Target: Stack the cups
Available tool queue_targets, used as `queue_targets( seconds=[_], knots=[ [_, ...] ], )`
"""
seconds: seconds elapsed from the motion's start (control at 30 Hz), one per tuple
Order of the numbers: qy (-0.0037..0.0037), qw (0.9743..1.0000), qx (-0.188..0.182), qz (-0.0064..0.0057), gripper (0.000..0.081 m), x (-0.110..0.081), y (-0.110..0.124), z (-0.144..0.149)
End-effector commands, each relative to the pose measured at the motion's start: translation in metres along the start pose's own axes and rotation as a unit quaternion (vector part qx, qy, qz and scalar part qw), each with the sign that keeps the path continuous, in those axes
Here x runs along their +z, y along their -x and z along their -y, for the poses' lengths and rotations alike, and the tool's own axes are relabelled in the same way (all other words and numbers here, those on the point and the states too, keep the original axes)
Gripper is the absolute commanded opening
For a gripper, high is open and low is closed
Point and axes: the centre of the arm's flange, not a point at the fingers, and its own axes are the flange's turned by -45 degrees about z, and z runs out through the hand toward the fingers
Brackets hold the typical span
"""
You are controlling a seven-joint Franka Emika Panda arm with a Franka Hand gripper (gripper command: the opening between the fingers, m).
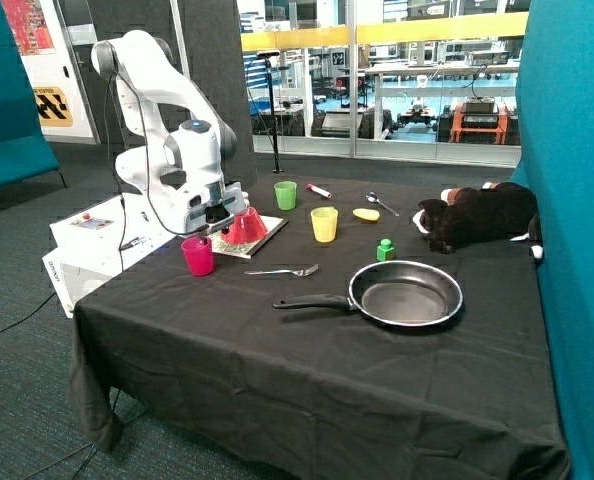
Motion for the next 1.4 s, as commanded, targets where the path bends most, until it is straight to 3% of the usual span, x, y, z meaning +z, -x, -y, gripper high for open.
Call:
queue_targets(
  seconds=[0.0,0.7,0.8,0.87,0.93,1.37],
  knots=[
    [-0.00014,1.0000,-0.006,0.0002,0.0486,0.005,-0.001,0.007],
    [-0.00014,1.0000,0.004,0.0002,0.0467,0.015,0.026,-0.014],
    [-0.00013,1.0000,0.006,0.0002,0.0351,0.014,0.026,-0.016],
    [-0.00013,1.0000,0.008,0.0002,0.0101,0.013,0.024,-0.016],
    [-0.00013,1.0000,0.007,0.0002,0.0025,0.012,0.023,-0.015],
    [-0.00014,1.0000,0.004,0.0002,0.0000,0.010,0.020,-0.011]
  ],
)
